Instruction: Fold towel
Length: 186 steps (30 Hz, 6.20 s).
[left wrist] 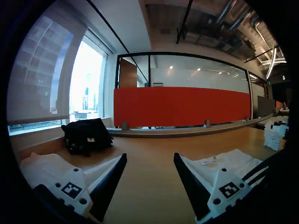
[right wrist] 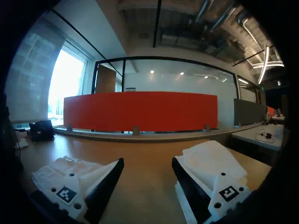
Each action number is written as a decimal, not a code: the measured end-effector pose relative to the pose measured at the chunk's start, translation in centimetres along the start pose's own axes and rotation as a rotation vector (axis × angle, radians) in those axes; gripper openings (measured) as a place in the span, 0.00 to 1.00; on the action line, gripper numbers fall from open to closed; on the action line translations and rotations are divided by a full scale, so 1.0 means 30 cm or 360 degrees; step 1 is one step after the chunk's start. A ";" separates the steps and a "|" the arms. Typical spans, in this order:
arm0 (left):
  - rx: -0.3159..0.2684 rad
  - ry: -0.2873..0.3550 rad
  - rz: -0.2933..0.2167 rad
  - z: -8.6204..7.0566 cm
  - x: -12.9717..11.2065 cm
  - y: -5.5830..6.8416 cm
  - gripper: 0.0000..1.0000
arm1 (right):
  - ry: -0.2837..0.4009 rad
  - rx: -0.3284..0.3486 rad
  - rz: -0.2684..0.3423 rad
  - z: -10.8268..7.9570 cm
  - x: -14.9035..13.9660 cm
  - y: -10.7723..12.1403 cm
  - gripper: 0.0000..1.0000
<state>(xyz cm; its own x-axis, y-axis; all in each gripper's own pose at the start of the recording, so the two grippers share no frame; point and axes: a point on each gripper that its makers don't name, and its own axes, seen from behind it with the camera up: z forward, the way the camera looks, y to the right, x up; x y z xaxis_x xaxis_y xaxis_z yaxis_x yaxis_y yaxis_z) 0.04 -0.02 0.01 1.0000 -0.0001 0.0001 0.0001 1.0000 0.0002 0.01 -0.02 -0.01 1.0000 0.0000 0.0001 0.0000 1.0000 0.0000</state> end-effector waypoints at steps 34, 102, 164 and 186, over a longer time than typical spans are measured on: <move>-0.0002 -0.0049 0.0027 -0.040 0.559 0.021 0.93 | 0.0045 -0.0026 0.0008 -0.033 0.608 0.006 0.99; -0.0746 -0.0790 0.0339 -0.124 0.102 0.371 0.93 | -0.0753 0.0770 -0.0462 -0.158 0.119 -0.335 1.00; -0.1010 -0.1489 0.0512 -0.365 -0.444 0.478 0.75 | -0.1279 0.0920 -0.0487 -0.394 -0.425 -0.329 0.76; -0.0942 -0.1547 0.0442 -0.371 -0.449 0.481 0.45 | -0.1358 0.0926 -0.0449 -0.418 -0.472 -0.324 0.40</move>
<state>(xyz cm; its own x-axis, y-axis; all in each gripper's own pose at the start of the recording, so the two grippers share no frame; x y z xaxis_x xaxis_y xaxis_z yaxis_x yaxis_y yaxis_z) -13.42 14.43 -11.10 0.5446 0.4747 0.6914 0.0380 0.8096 -0.5858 -14.14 -9.75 -12.56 0.6330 -0.4570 0.6249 0.0058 0.8100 0.5864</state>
